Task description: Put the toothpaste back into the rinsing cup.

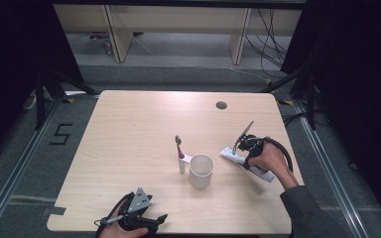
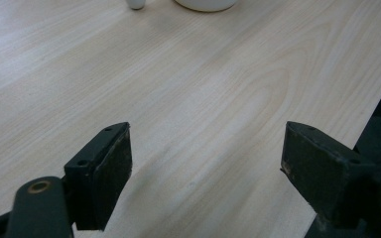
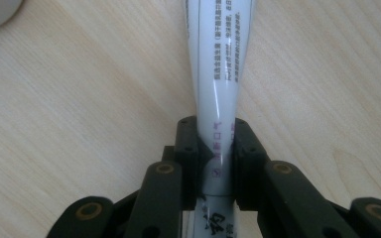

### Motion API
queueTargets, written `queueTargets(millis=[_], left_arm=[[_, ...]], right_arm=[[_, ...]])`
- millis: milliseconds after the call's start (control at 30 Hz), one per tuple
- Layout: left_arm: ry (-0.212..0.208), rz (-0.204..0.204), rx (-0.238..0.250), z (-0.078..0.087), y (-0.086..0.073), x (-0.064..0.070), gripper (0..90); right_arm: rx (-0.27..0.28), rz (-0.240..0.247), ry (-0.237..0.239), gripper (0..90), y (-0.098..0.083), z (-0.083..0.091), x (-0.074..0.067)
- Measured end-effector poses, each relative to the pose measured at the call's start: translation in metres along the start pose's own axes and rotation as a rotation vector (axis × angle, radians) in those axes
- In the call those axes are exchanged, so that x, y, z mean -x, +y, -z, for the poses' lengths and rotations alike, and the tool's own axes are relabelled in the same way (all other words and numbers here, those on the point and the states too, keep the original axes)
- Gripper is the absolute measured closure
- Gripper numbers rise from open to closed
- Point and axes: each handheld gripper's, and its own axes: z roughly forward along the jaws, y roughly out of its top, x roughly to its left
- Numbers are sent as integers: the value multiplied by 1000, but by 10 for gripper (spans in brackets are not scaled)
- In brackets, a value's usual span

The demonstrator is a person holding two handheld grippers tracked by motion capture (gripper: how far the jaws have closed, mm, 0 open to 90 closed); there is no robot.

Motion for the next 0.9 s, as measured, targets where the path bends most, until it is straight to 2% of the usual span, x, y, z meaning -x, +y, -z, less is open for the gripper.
queueTargets(millis=[33, 133, 233, 300, 333, 367, 400, 433, 467, 500, 533, 567, 600, 667, 700, 733, 767, 800, 833, 867, 900], left_arm=[[2, 0, 2, 0, 0, 0, 194], [1, 0, 1, 0, 0, 0, 194], [2, 2, 1, 0, 0, 0, 194], [9, -18, -14, 1, 0, -1, 194], [8, -14, -10, 1, 0, -1, 194], [1, 2, 2, 0, 0, 0, 194], [2, 1, 1, 0, 0, 0, 194], [1, 0, 1, 0, 0, 0, 194], [-1, -7, -2, 0, 0, -1, 195], [-2, 1, 10, 0, 0, 0, 194], [-1, -1, 10, -1, 0, 0, 194], [-2, -2, 7, 0, 0, -1, 194], [2, -5, -4, 1, 0, 0, 194], [5, -7, -4, 1, 0, -1, 194], [2, -9, -4, 1, 0, -1, 194], [6, -7, -5, 1, 0, -1, 194], [6, -9, -5, 1, 0, -1, 194], [6, -9, -5, 1, 0, 0, 194], [5, -8, -4, 1, 0, 0, 194], [6, -10, -5, 1, 0, 0, 194], [5, -10, -5, 1, 0, 0, 194]], right_arm=[[-21, -34, 8, 771, 1, 0, -2], [-45, -47, 8, 772, 1, -5, -4], [-44, -44, 13, 772, 0, -7, -3], [-68, -60, 26, 772, -1, -8, -4], [-54, -30, 9, 772, -1, -10, -3], [-66, -42, 17, 772, 0, -10, -3], [-82, -62, 29, 772, -1, -11, -5], [-68, -28, 13, 772, -1, -13, -2], [-92, -54, 26, 772, -1, -13, -4], [-95, -59, 30, 772, -1, -13, -5], [-103, -45, 36, 772, -1, -13, -3], [-102, -52, 33, 772, -1, -14, -4], [-93, -34, 17, 772, -1, -14, -3], [-117, -50, 29, 771, 0, -14, -4], [-116, -30, 22, 771, 1, -15, -4], [-126, -39, 25, 771, 1, -14, -4], [-117, -8, 11, 771, 2, -16, -3], [-136, -28, 18, 770, 3, -15, -5], [-146, -17, -5, 769, 3, -16, -5], [-133, 18, -11, 769, 4, -17, -3], [-166, -27, 16, 769, 6, -16, -6]])
